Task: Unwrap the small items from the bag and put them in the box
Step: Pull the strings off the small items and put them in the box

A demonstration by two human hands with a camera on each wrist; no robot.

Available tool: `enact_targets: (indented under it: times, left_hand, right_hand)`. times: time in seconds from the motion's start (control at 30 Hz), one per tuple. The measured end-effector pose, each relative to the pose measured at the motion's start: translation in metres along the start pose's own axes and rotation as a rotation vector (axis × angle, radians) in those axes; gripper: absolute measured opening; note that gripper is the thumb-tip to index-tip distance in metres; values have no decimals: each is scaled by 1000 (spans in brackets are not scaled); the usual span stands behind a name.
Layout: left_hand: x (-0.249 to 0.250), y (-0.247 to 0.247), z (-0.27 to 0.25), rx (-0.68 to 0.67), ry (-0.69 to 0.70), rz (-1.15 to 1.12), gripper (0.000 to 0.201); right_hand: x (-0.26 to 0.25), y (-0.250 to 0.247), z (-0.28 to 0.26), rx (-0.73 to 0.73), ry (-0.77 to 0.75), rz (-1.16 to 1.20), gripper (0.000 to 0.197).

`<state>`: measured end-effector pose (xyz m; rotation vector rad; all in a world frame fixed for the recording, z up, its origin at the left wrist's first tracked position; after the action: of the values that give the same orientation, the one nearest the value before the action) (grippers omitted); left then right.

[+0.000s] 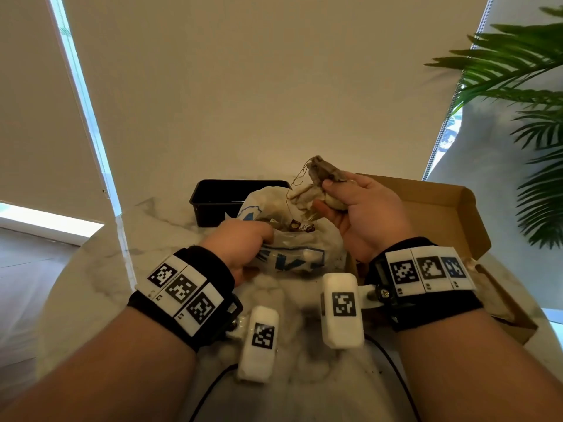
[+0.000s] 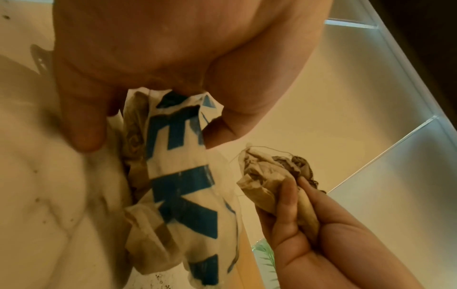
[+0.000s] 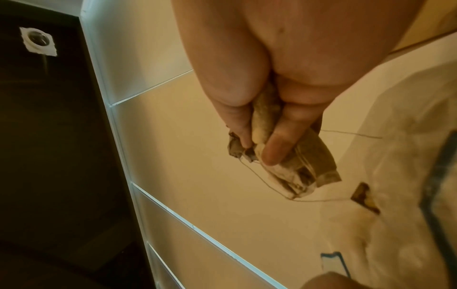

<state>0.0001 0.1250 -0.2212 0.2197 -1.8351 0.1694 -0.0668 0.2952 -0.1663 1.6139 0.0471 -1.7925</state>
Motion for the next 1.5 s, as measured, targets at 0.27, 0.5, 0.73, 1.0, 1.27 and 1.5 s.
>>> enact_targets:
  times: [0.27, 0.5, 0.73, 1.0, 1.27, 1.5]
  left_hand:
    - [11, -18, 9, 254, 212, 3, 94]
    - [32, -2, -20, 78, 544, -161, 49]
    - [19, 39, -18, -414, 457, -48, 59]
    - [13, 56, -26, -477, 363, 43, 19]
    - [10, 68, -42, -765, -92, -469, 73]
    - [7, 86, -50, -688, -41, -420, 69]
  right_hand:
    - [-23, 9, -7, -78, -109, 92, 28]
    - [-52, 27, -17, -265, -126, 211, 17]
    - [-58, 36, -26, -398, 71, 262, 25]
    - [-36, -6, -31, -505, 250, 395, 57]
    - [-36, -32, -35, -482, 342, -79, 25]
    - [-15, -27, -36, -471, 460, -448, 25]
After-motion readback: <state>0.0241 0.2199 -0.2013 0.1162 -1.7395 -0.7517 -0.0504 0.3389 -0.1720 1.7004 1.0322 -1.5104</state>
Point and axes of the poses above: each hand's wrist, its own z-axis towards the middle knuckle, its own y-axis out of the palm, x = y × z, the point moved 3 cm from there along z, towards the middle knuckle, and after that the axes turned 13 degrees about -x, right-handed, at the moved point
